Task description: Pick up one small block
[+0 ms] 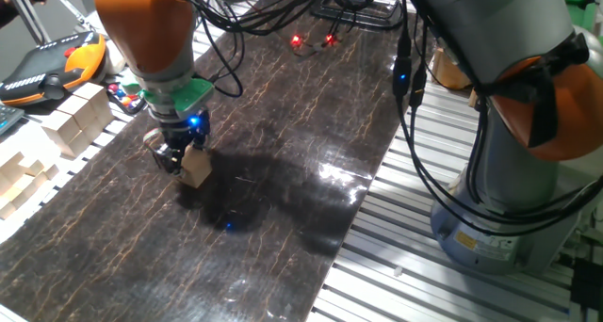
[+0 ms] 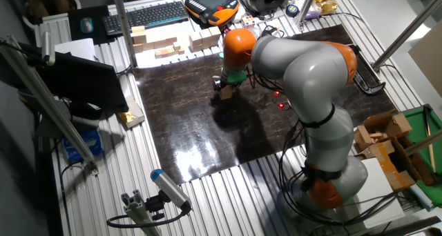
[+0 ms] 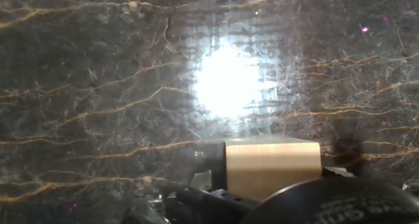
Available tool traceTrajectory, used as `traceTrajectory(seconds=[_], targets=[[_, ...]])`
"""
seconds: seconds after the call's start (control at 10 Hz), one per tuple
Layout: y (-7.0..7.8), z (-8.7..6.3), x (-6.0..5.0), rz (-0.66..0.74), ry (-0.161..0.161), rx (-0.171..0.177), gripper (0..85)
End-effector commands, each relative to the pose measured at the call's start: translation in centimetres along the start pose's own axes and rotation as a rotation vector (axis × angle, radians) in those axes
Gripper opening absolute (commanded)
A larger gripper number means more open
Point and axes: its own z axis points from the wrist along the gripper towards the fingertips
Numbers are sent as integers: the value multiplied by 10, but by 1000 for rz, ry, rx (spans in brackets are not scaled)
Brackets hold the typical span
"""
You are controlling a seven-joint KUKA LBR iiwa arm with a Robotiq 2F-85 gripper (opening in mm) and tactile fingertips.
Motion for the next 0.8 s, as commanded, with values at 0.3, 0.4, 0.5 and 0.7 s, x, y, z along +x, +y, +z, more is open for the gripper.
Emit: traceTrajectory(seconds=[0.3,0.4,0.5,0.7], targets=[[-3,-23,6,2,-11,24,7],[-8,-33,9,11,-13,26,7],[-15,-44,11,7,-16,33,7],[-35,-71,13,-3,-8,33,7]])
